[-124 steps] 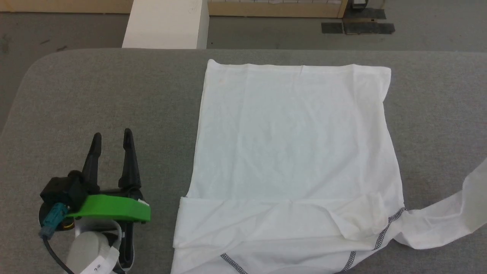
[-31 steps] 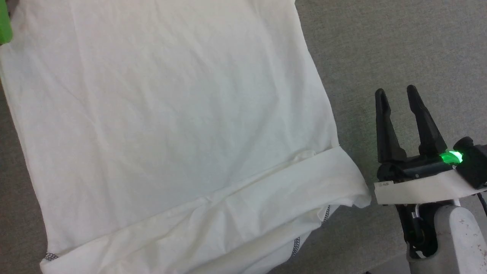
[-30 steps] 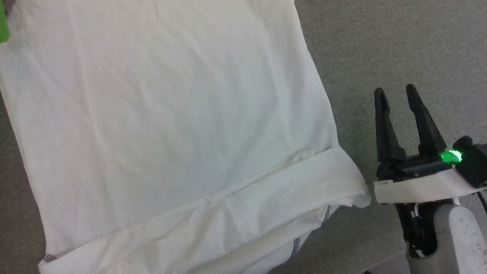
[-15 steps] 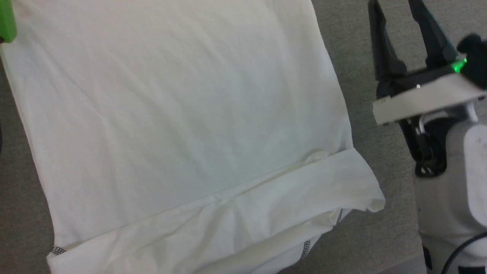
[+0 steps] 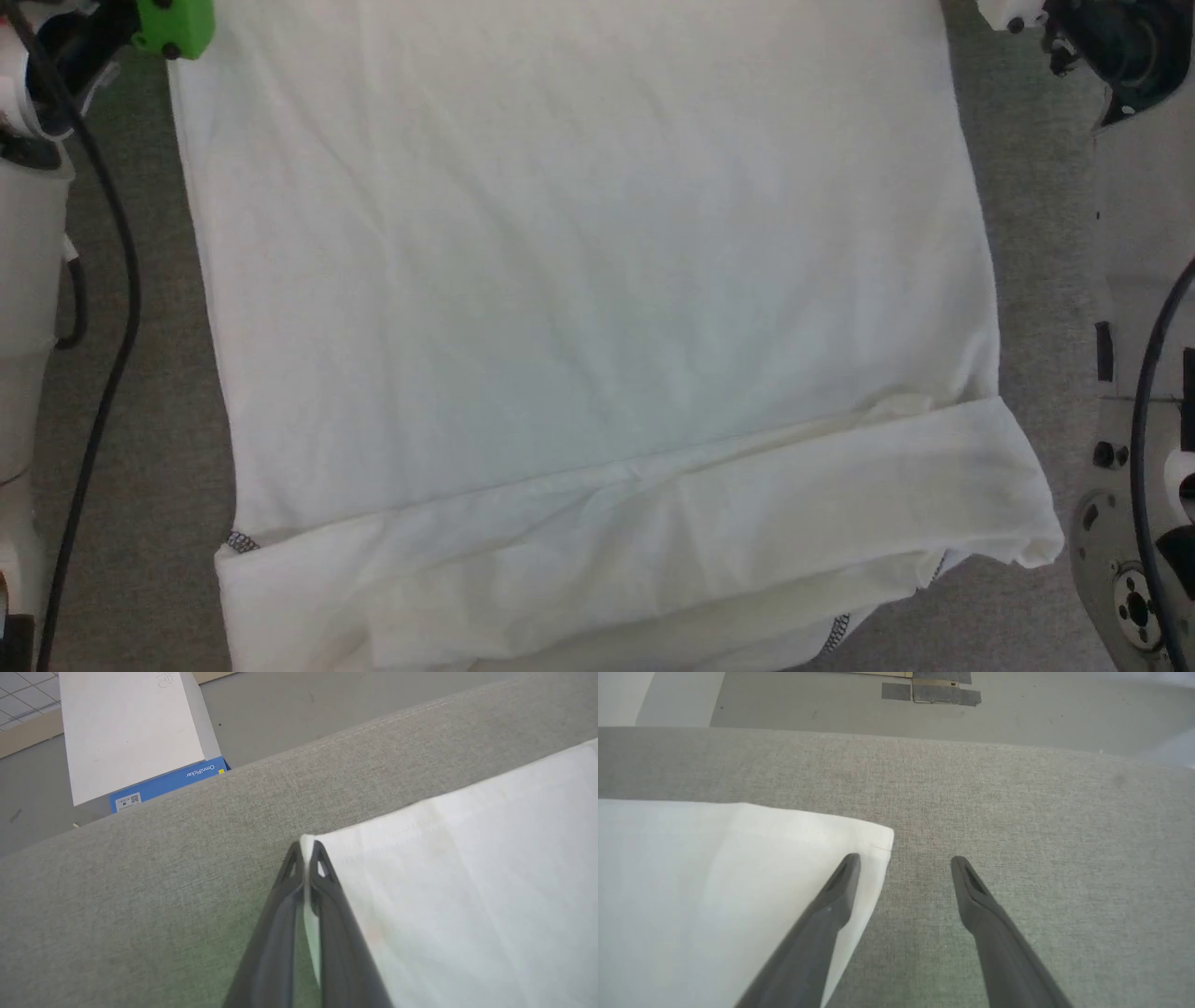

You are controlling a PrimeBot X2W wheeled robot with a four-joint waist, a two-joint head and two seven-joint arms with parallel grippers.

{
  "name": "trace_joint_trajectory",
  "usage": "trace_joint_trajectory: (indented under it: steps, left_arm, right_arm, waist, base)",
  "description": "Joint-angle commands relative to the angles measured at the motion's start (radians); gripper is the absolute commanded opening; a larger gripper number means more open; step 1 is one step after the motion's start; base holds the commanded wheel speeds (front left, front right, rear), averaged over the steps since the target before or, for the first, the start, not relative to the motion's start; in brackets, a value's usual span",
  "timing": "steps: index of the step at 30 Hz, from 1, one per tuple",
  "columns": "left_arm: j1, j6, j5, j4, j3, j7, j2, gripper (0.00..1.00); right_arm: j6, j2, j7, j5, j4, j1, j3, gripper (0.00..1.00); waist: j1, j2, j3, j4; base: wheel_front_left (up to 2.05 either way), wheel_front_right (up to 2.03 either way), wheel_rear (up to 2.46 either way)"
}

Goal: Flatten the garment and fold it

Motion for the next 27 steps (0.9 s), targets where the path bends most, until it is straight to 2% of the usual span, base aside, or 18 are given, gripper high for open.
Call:
trace_joint_trajectory:
  steps: [1, 5, 6, 7, 9, 10, 13, 16, 20, 27]
  left_arm:
    - [-0.028, -0.01, -0.004, 0.01, -0.004, -0.011, -0.003, 0.0]
    - [-0.04, -0.024, -0.01, 0.037, -0.013, -0.031, -0.018, 0.0]
    - [-0.042, -0.025, -0.012, 0.043, -0.013, -0.036, -0.019, 0.0]
    - [-0.043, -0.027, -0.015, 0.052, -0.012, -0.041, -0.021, 0.0]
    - [-0.044, -0.029, -0.017, 0.067, -0.011, -0.051, -0.022, 0.0]
    - [-0.046, -0.029, -0.017, 0.072, -0.01, -0.057, -0.021, 0.0]
    - [-0.061, -0.029, 0.008, 0.084, -0.007, -0.118, -0.012, 0.0]
    - [-0.078, -0.033, 0.044, 0.097, -0.005, -0.214, -0.002, 0.0]
    - [-0.101, -0.03, 0.098, 0.121, 0.005, -0.395, 0.009, 0.0]
    - [-0.107, 0.005, 0.157, 0.182, 0.021, -0.654, 0.008, 0.0]
  right_arm:
    - [-0.002, 0.0, 0.036, -0.016, 0.02, -0.032, -0.006, 1.0]
    - [-0.002, 0.002, 0.141, -0.035, 0.059, -0.063, -0.008, 1.0]
    - [-0.002, 0.003, 0.166, -0.04, 0.065, -0.065, -0.004, 0.93]
    - [-0.002, 0.003, 0.198, -0.045, 0.071, -0.066, 0.001, 0.49]
    - [-0.002, 0.003, 0.251, -0.054, 0.074, -0.065, 0.013, 0.14]
    - [-0.002, 0.003, 0.264, -0.057, 0.068, -0.065, 0.015, 0.0]
    - [-0.002, 0.003, 0.226, -0.07, 0.022, -0.069, 0.012, 0.0]
    - [-0.002, -0.001, 0.111, -0.086, -0.019, -0.075, 0.011, 0.0]
    - [-0.002, -0.001, -0.054, -0.093, -0.034, -0.09, 0.007, 0.0]
    - [-0.002, -0.016, -0.312, -0.074, -0.003, -0.1, 0.045, 0.0]
  waist:
    - [-0.0001, 0.0, 0.026, 0.044]
    - [-0.0001, 0.0, 0.03, 0.06]
    - [-0.0001, 0.0, 0.03, 0.061]
    - [-0.0001, 0.0, 0.029, 0.062]
    - [-0.0001, 0.0, 0.028, 0.061]
    - [-0.0001, 0.0, 0.028, 0.061]
    - [-0.0001, 0.0, 0.032, 0.059]
    - [-0.0001, 0.0, 0.03, 0.057]
    - [-0.0001, 0.0, 0.022, 0.053]
    - [-0.0001, 0.0, -0.02, 0.064]
  base:
    - [0.0, 0.0, 0.0]
    - [0.0, 0.0, 0.0]
    - [0.0, 0.0, 0.0]
    - [0.0, 0.0, 0.0]
    - [0.0, 0.0, 0.0]
    - [0.0, 0.0, 0.0]
    - [0.0, 0.0, 0.0]
    - [0.0, 0.0, 0.0]
    - [0.0, 0.0, 0.0]
    - [0.0, 0.0, 0.0]
